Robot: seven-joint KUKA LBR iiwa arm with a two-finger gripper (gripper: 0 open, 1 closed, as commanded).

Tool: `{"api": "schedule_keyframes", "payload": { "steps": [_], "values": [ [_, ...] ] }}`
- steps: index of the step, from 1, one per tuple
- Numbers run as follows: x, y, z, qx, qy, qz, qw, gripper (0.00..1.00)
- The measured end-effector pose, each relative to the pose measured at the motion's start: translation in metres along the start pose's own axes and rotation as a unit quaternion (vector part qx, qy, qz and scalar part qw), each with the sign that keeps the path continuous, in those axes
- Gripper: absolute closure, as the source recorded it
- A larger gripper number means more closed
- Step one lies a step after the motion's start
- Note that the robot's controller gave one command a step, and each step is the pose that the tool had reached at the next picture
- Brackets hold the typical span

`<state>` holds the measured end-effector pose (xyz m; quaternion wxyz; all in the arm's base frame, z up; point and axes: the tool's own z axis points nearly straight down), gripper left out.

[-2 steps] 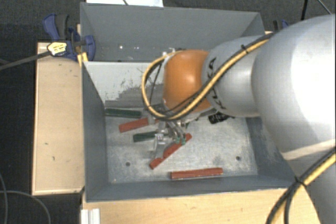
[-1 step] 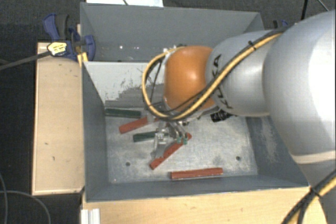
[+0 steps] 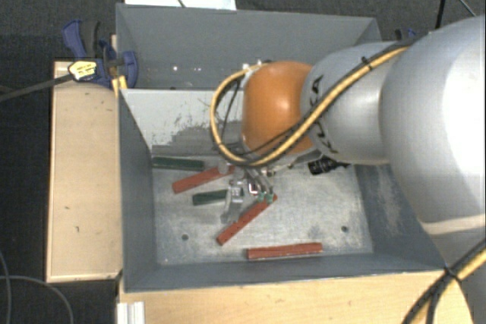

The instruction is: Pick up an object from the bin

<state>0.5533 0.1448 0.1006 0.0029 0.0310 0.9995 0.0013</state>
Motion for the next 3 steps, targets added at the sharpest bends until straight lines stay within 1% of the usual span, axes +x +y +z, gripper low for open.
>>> {"api": "schedule_keyframes", "payload": {
  "steps": [1,2,3],
  "values": [
    [0.0030,0.0079,0.0316,0.001,0.0030,0.009,1.0000,0.00],
    [0.0020,0.0083,0.0306,0.000,0.0015,0.011,0.9999,0.00],
    [0.0016,0.0083,0.0305,0.000,0.0007,0.011,0.9999,1.00]
  ]
}}
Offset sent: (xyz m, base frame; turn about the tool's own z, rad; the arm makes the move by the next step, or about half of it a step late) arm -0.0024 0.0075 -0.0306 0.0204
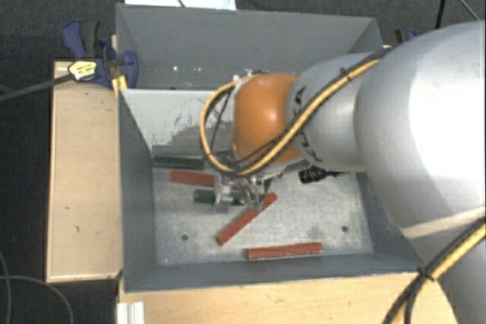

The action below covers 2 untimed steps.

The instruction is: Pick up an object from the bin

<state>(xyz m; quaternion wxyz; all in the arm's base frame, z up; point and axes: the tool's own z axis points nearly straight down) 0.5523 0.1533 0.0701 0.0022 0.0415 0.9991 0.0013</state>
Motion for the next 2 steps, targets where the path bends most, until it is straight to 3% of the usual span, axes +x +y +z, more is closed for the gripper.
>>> {"api": "schedule_keyframes", "payload": {
  "steps": [1,2],
  "values": [
    [-0.003,0.001,-0.085,-0.001,-0.0026,0.000,1.0000,1.00],
    [-0.004,0.001,-0.099,0.000,-0.0003,0.000,1.0000,1.00]
  ]
}}
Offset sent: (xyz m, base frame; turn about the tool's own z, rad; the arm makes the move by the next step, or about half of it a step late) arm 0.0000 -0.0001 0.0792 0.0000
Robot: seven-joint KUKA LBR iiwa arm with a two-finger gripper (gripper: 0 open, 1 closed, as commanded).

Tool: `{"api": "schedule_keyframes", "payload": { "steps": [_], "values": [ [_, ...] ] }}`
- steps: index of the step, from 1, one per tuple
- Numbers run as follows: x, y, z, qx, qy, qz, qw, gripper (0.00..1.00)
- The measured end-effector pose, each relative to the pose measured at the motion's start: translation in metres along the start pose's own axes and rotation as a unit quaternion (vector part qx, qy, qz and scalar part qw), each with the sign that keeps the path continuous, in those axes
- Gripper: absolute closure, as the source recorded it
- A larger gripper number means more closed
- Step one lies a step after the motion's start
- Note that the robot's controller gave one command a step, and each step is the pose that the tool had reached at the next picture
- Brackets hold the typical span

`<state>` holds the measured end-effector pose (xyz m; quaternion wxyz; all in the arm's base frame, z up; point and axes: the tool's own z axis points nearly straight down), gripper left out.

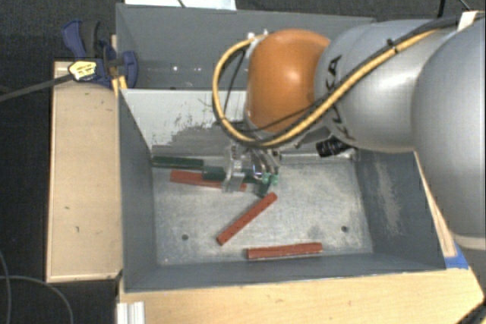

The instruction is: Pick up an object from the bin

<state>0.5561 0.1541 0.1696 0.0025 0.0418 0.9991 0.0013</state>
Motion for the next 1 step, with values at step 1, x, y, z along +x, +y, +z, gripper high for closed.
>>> {"api": "schedule_keyframes", "payload": {
  "steps": [1],
  "values": [
    [-0.0014,0.0006,-0.0290,0.000,-0.0005,0.000,1.0000,1.00]
  ]
}}
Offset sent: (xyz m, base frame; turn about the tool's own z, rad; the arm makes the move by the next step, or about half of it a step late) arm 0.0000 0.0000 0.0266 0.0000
